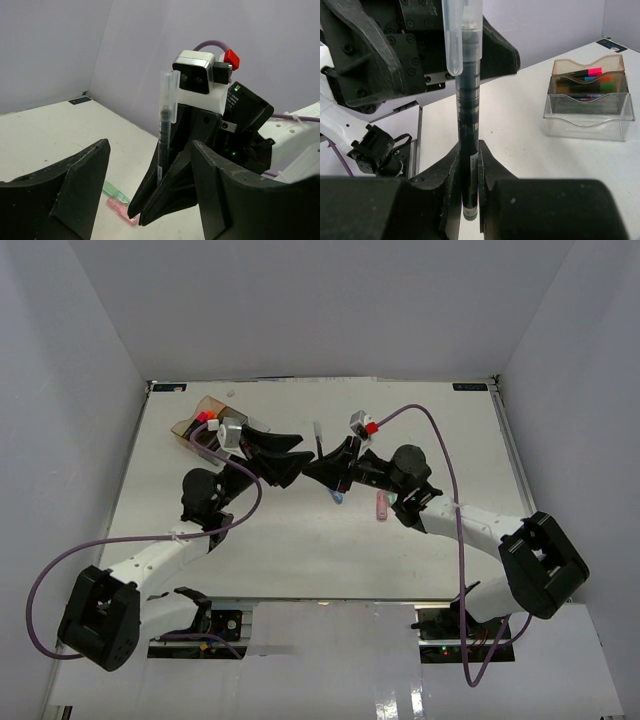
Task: Sort the stationery into containers
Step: Close the pen cap on the pen.
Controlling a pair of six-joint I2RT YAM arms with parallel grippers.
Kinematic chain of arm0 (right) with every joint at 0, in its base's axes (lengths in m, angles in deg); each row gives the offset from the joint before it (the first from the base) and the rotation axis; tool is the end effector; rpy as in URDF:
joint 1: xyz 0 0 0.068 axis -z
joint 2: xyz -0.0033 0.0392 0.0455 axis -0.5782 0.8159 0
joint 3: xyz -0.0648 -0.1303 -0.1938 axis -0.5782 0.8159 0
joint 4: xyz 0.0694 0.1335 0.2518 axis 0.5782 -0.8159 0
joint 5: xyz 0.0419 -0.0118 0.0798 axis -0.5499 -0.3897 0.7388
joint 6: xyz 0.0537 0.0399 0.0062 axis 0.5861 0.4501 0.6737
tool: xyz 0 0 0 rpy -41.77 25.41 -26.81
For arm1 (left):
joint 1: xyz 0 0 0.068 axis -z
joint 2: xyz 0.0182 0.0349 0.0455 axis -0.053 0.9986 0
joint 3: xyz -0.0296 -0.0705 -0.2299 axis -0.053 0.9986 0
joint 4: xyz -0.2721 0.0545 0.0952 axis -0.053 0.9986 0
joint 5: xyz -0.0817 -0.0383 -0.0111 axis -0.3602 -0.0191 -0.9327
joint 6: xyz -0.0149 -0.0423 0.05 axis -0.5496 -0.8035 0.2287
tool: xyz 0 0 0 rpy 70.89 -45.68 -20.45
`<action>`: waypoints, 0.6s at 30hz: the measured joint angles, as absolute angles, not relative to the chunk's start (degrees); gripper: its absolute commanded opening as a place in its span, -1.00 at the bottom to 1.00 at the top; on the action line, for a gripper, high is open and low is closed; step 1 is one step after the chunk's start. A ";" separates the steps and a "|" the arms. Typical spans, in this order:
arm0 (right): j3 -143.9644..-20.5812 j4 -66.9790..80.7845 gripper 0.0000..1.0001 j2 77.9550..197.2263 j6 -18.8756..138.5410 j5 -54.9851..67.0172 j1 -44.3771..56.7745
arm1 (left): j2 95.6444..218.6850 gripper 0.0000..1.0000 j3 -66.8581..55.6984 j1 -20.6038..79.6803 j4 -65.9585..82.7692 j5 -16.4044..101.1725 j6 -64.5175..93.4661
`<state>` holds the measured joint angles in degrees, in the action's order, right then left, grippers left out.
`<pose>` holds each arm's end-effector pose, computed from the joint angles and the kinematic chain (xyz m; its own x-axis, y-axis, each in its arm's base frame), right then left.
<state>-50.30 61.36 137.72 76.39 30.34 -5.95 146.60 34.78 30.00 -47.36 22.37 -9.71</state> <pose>0.2494 0.2566 0.2544 -0.1797 0.2901 -0.9400 -0.9480 0.2040 0.2442 0.2538 -0.1576 0.2731 -0.1535 -0.4993 -0.8527 0.8537 0.3675 -0.3689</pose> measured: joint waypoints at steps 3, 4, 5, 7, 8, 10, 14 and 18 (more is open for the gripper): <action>-48.96 61.23 -0.85 137.09 76.07 31.22 -5.06 | 145.96 0.60 32.63 29.91 -42.94 21.65 -7.64; -48.44 61.15 -0.85 136.80 75.91 31.56 -4.79 | 145.88 0.61 31.59 29.80 -41.52 21.21 -6.92; -48.00 61.15 -0.85 136.54 75.74 31.89 -4.53 | 145.79 0.61 30.45 29.65 -40.04 20.84 -6.24; -47.63 60.93 -0.85 136.34 75.39 33.16 -4.22 | 145.77 0.61 27.94 28.95 -37.19 19.42 -5.28; -47.59 60.82 -0.85 136.32 75.26 33.86 -4.16 | 145.77 0.61 26.47 28.29 -35.79 18.20 -4.95; -47.59 60.34 -0.85 136.08 75.04 35.56 -4.14 | 145.85 0.61 23.96 27.07 -33.57 15.97 -4.47; -47.61 58.30 -0.85 134.62 74.23 39.04 -4.14 | 146.73 0.68 18.65 25.69 -29.24 10.92 -3.75; -47.68 56.29 -0.85 132.74 73.40 41.68 -4.14 | 146.95 0.70 16.88 25.65 -28.01 5.94 -3.99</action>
<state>-47.68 56.29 132.74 73.40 41.68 -4.14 146.95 16.88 25.65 -28.01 5.94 -3.99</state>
